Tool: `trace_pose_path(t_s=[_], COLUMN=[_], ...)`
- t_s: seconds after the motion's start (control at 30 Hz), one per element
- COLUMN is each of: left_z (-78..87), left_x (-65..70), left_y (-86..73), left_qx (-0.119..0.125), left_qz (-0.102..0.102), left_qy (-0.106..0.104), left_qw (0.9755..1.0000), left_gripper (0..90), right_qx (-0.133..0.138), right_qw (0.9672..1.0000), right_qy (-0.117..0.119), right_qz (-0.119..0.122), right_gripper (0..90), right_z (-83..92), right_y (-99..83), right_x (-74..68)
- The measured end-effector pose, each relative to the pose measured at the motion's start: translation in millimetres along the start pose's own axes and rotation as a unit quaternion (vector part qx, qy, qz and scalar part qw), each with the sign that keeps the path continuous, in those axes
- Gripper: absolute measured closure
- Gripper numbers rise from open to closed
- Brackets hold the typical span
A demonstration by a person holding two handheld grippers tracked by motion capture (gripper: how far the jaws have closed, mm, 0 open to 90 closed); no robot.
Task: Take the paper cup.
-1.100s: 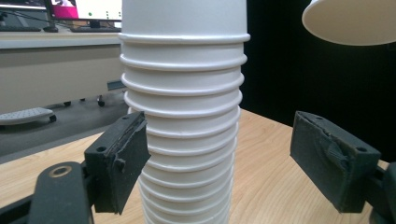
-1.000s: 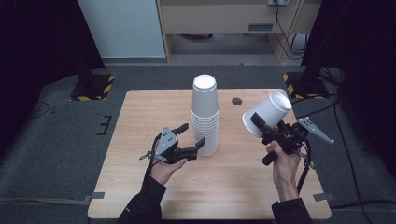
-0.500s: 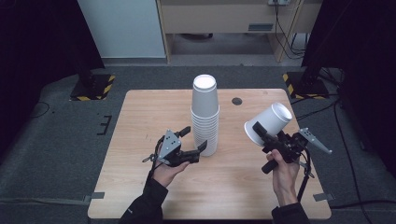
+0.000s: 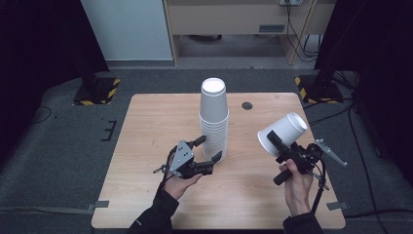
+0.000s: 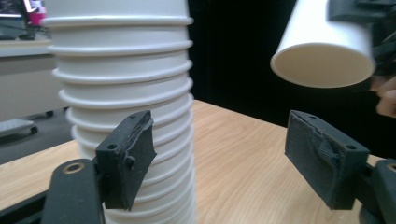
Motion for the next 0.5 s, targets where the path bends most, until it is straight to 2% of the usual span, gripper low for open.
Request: trace_pose_path(t_s=[0.07, 0.27, 0.5], left_z=[-1.4, -6.7, -13.4], left_x=[2.7, 10.7, 16.8], left_y=[0.7, 3.0, 2.2], left_qx=[0.005, 0.015, 0.014], left_qz=[-0.003, -0.009, -0.011], left_qy=[-0.003, -0.015, -0.026], left_qw=[1.0, 0.9997, 0.9995], left_gripper=[23.7, 24.5, 24.5], right_qx=[0.0, 0.003, 0.005], right_qw=[1.0, 0.9993, 0.9991], right_qy=[-0.003, -0.008, -0.014], right_qz=[-0.003, -0.036, -0.04], right_gripper=[15.2, 15.2, 15.2], right_z=[0.2, 1.1, 3.4], right_y=[-1.4, -5.2, -6.7], right_x=[1.4, 7.3, 10.4])
Point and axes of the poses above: each handheld gripper's, and its own axes: z roughly backward along the jaws, y roughly out of its top, x roughly to its right, the point moved 4 cm from there along -z, roughly forward along the jaws, and after that the axes turned 2 degrees about -y, right-handed, at the moved point
